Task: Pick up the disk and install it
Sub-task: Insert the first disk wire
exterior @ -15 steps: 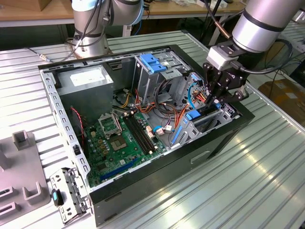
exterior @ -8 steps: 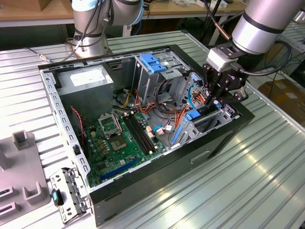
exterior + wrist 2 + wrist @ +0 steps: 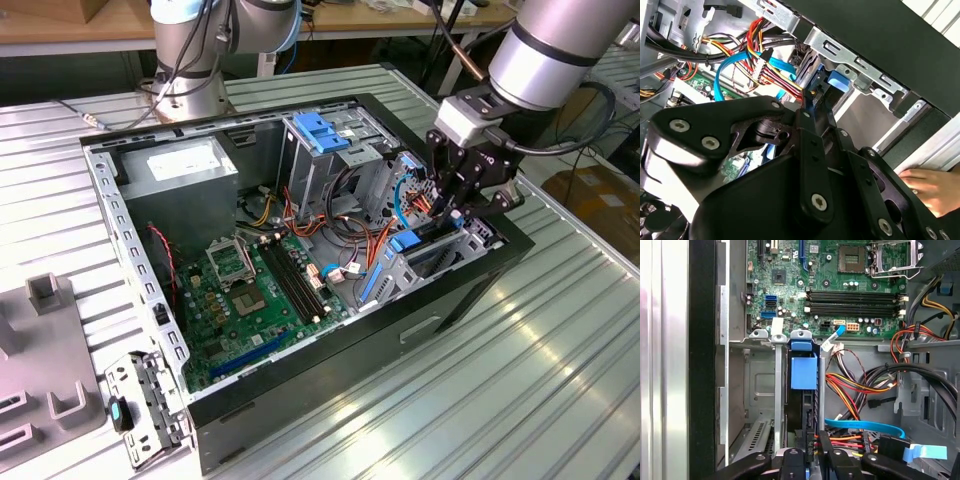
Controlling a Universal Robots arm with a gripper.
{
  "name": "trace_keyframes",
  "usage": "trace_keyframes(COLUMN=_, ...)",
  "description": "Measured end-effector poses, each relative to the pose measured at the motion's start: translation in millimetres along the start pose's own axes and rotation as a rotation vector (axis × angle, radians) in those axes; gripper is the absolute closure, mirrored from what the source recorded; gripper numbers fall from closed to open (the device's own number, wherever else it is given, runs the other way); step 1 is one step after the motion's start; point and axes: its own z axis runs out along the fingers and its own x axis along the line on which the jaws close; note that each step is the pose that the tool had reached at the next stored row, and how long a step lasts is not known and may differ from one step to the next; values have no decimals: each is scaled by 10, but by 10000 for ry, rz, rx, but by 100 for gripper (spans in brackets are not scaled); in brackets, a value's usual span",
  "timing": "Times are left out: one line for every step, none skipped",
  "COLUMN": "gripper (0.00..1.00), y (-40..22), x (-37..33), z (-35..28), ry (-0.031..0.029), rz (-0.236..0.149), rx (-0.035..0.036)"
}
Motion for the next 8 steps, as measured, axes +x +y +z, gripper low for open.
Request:
trace_keyframes(gripper=75, y=0, x=0, z=-14, ry=0, rz=0, rx=0)
trace_keyframes(gripper=75, y=0, x=-1, z=-25, ry=1, rz=1, rx=0)
trace_keyframes(gripper=75, y=-1, x=-1, z=-32, ry=0, rz=3, rx=1)
trace_keyframes(gripper=75, y=-1, x=-1, z=-38, ry=-1, rz=4, rx=2)
trace_keyframes(gripper=75, y=-1, x=-1, z=-48, ry=-5, rz=4, rx=2)
trace_keyframes(gripper=75, y=-1, x=-1, z=-48, ry=-19, rz=4, rx=7)
trace_keyframes(gripper=75, y=-1, x=-1, z=-49, ry=-32, rz=4, rx=8)
trace_keyframes(gripper=76, y=-1, x=-1, z=-48, ry=-34, rz=4, rx=8)
